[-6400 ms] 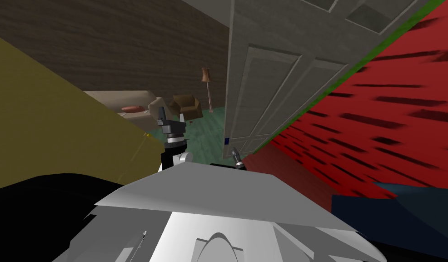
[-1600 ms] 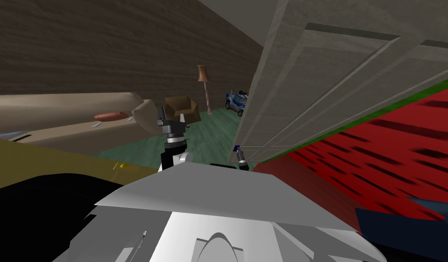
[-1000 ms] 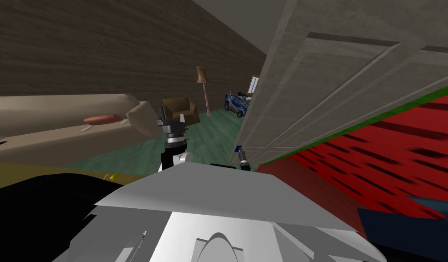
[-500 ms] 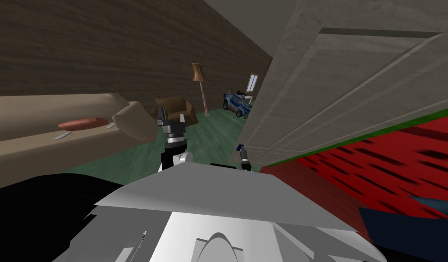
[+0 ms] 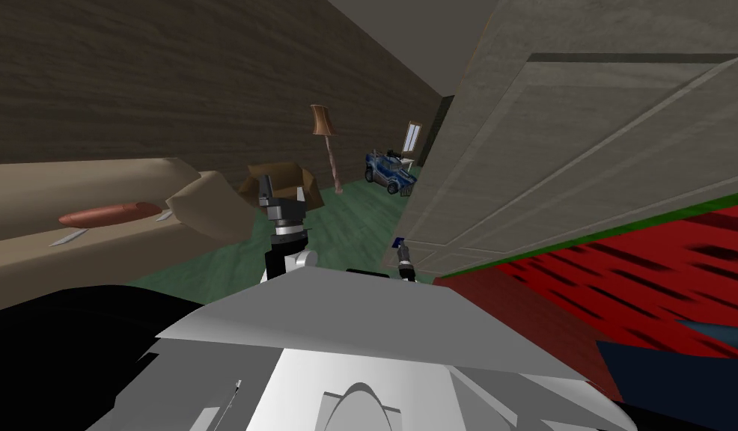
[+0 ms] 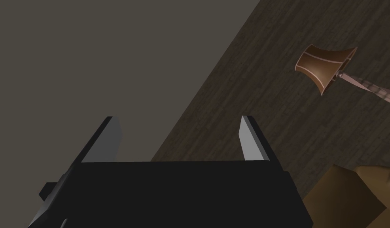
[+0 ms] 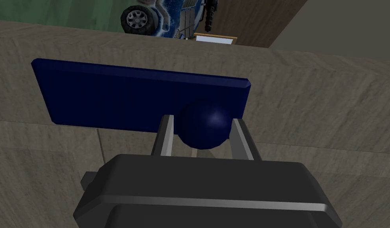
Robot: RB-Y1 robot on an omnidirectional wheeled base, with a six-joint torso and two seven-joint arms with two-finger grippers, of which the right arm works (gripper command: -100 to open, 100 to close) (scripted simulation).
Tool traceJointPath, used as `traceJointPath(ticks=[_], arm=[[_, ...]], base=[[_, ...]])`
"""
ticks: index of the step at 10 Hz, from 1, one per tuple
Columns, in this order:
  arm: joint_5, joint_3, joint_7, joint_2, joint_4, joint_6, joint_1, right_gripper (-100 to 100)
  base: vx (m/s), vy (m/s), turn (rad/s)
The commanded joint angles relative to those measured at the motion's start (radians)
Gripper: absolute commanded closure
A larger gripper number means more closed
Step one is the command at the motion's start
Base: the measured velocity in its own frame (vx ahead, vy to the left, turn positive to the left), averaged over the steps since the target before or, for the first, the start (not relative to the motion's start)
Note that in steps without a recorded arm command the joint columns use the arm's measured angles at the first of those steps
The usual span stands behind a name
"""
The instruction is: Push the door open
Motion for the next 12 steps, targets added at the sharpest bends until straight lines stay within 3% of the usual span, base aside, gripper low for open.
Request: traceJointPath(ticks=[1,4,7,9,10,11,12], arm=[[-0.012,-0.023,0.007,-0.016,0.001,-0.008,-0.007,100],[-0.033,-0.061,0.021,-0.018,0.01,-0.008,-0.017,100],[-0.053,-0.096,0.033,0.002,0.019,-0.008,-0.028,100],[-0.066,-0.119,0.042,0.029,0.024,-0.008,-0.034,100],[-0.061,-0.112,0.039,0.02,0.022,-0.005,-0.028,100],[-0.075,-0.137,0.046,-0.005,0.024,-0.007,-0.032,100],[-0.077,-0.141,0.047,-0.008,0.025,-0.007,-0.033,100]], base=[[0.215,0.084,-0.048],[0.218,0.091,-0.074],[0.212,0.085,-0.074],[0.193,0.098,-0.092],[0.08,0.037,-0.037],[0.146,-0.006,-0.043],[0.199,0.052,-0.054]])
